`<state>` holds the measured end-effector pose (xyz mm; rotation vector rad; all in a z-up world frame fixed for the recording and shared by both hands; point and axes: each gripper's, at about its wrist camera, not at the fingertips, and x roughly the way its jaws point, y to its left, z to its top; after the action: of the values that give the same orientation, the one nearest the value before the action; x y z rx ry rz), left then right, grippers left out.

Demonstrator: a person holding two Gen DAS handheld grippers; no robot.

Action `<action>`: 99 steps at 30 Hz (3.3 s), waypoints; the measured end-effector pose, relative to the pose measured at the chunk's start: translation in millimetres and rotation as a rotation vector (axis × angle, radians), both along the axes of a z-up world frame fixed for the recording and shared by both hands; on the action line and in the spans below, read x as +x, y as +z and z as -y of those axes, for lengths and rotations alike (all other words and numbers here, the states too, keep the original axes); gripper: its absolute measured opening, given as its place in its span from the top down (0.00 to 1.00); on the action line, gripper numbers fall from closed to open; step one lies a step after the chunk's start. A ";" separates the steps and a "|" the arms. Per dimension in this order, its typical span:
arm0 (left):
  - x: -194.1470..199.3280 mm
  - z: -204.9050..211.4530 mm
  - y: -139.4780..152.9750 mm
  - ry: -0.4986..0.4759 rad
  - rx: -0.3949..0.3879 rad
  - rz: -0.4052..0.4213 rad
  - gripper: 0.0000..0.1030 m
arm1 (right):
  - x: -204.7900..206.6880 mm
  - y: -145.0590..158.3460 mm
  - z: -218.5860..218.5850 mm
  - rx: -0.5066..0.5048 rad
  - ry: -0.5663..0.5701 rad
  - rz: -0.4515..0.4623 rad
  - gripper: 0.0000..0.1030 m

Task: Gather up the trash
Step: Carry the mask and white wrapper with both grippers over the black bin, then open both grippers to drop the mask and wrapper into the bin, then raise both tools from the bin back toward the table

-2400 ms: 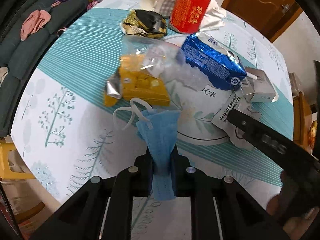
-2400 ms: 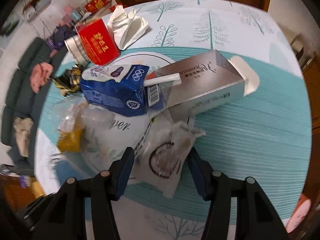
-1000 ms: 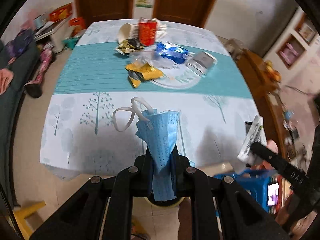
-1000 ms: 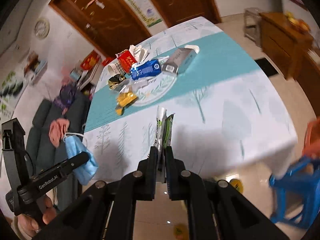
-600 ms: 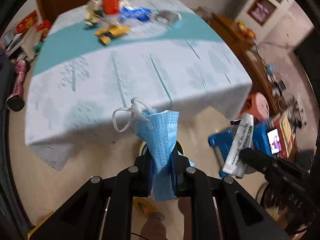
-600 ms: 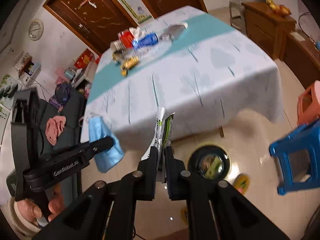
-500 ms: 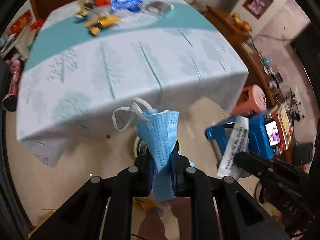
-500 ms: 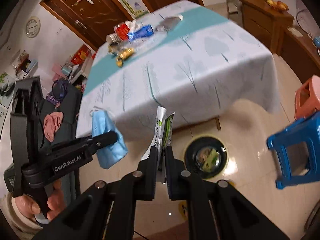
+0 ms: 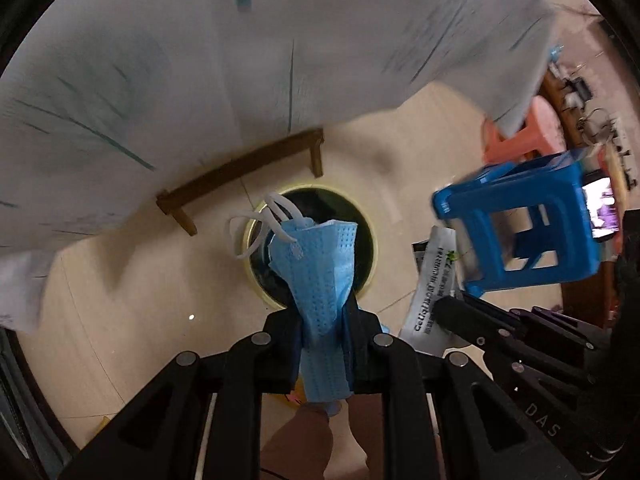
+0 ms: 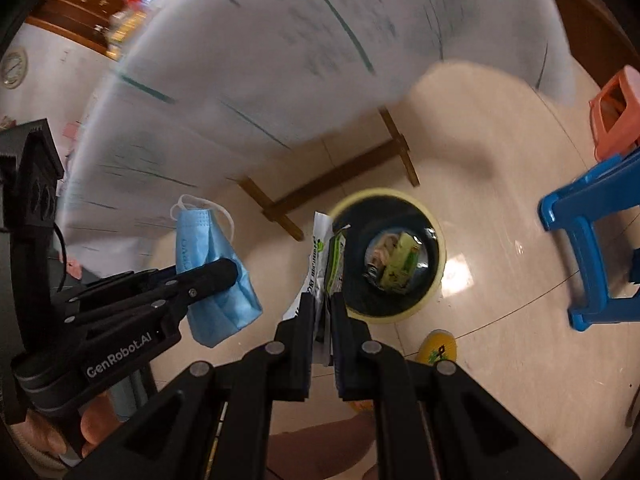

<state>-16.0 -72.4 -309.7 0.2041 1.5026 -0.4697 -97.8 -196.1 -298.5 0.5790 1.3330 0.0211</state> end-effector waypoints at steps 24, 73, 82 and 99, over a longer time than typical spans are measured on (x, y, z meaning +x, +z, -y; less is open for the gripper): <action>33.2 -14.4 -141.9 0.003 0.136 0.025 0.22 | 38.0 -164.4 1.7 0.004 0.044 -0.052 0.85; 26.1 -107.5 292.7 0.406 0.016 0.414 0.22 | 85.6 261.4 -7.6 -0.094 0.390 0.415 0.55; 40.1 -129.3 317.5 0.506 -0.004 0.457 0.22 | 124.9 281.1 -30.2 -0.087 0.481 0.479 0.55; 189.8 -173.5 286.5 0.355 -0.058 0.431 0.22 | 242.2 266.3 -124.5 -0.375 0.554 0.596 0.55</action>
<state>173.8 101.1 -23.2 -0.0111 1.0700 -0.1669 144.4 -71.6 -32.1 -0.1306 0.8430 0.3616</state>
